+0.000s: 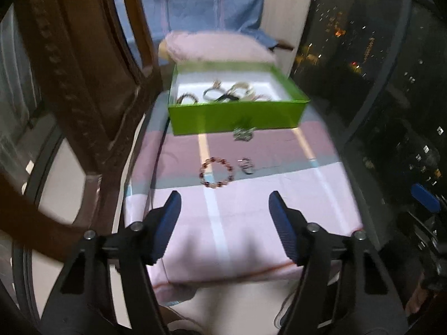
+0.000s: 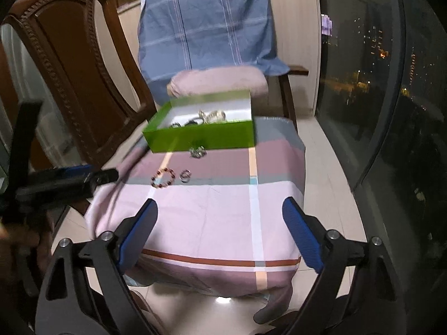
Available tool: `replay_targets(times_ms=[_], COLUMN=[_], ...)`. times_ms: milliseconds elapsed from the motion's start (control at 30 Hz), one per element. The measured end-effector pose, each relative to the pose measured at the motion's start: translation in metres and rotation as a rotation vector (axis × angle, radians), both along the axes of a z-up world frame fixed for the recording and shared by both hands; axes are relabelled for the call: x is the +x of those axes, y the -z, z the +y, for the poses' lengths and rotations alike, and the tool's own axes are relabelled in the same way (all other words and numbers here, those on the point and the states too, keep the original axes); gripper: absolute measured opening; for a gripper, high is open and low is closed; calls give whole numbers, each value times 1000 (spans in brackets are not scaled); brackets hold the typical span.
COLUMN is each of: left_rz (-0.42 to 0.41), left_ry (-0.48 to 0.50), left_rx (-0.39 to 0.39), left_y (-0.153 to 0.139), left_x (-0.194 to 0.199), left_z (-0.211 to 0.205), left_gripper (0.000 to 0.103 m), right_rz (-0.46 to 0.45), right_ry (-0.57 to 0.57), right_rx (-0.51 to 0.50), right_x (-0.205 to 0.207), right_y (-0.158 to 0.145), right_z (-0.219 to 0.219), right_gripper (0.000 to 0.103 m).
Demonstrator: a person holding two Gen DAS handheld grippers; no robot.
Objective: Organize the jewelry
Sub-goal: 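Grasp the red-and-white beaded bracelet with the left gripper while the right gripper grasps the green jade pendant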
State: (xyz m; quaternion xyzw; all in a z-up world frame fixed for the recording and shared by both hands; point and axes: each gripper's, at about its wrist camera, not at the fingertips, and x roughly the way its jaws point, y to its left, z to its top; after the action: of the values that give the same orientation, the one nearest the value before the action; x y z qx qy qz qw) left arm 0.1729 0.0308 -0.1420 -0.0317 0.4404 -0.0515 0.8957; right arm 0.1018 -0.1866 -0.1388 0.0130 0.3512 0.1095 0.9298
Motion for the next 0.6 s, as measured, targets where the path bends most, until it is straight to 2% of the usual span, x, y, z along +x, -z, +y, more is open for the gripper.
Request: replay_targets(times_ms=[100, 333, 567, 600], left_rz=[56, 138, 193, 208], left_ry=[13, 21, 31, 35], left_rx=[-3, 15, 6, 3], left_y=[23, 63, 92, 98], left_x=[31, 83, 110, 113], left_z=[2, 5, 13, 13], left_gripper=[56, 55, 51, 49], right_rz=[31, 83, 142, 153], right_ry=[-7, -36, -58, -61], right_rx=[-19, -29, -52, -59], right_x=[20, 82, 170, 180], right_y=[16, 37, 63, 68], right_z=[3, 28, 80, 87], right_gripper=[83, 80, 74, 70])
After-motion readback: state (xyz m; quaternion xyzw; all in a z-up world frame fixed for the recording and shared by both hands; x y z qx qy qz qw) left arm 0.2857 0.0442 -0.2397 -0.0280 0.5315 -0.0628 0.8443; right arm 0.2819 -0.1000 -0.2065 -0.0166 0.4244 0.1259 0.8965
